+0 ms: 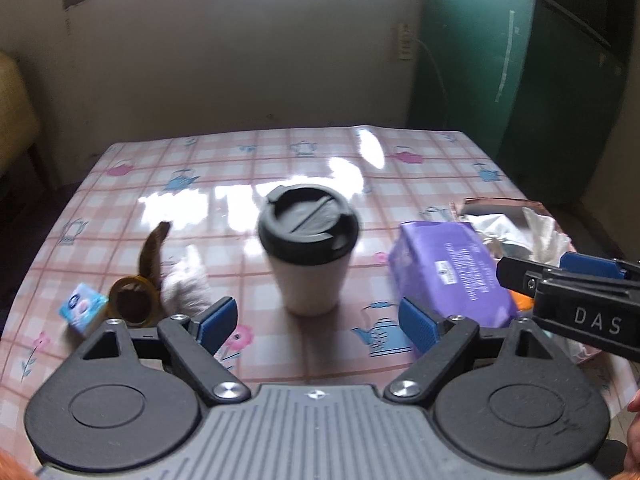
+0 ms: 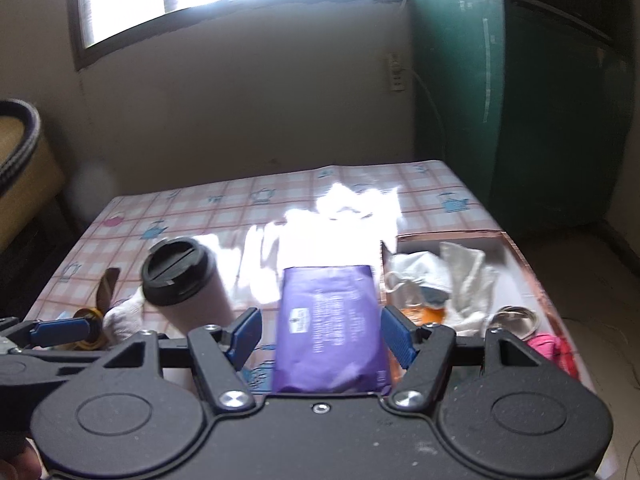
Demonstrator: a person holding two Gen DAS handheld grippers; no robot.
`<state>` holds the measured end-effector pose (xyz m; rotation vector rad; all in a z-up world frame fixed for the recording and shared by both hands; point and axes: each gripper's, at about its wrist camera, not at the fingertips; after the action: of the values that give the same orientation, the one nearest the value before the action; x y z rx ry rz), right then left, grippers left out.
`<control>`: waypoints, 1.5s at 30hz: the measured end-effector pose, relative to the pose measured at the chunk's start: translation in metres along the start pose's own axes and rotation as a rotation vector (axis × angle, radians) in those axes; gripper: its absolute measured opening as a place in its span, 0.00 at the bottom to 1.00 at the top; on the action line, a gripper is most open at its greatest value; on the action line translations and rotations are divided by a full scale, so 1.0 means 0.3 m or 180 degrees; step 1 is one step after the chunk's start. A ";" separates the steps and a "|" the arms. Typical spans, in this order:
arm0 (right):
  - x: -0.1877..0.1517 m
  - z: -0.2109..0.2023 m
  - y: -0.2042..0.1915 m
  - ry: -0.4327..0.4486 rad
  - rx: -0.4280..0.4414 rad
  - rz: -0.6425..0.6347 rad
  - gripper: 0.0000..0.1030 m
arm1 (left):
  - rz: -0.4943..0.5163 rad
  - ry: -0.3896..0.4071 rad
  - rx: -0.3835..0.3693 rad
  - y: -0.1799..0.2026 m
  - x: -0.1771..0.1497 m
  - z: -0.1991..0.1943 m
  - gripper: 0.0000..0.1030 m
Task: Organize soft objects
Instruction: 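Move both open tools back to the pile on the table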
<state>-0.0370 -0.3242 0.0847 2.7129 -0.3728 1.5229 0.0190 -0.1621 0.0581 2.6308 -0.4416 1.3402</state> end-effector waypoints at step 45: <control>-0.169 0.149 -0.533 -0.0404 0.1030 -0.0457 0.76 | -0.0680 -0.0121 0.0719 -0.560 -0.231 -0.056 0.92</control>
<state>0.0088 -0.1641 0.0356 3.0074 0.0773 1.4921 0.0229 0.0142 0.0110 2.7889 -0.0101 1.3428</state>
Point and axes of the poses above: each gripper's, at about its wrist camera, not at the fingertips, and z roughly the way its jaws point, y to its right, x to its top, and after that the axes turned 7 degrees about y, right-handed
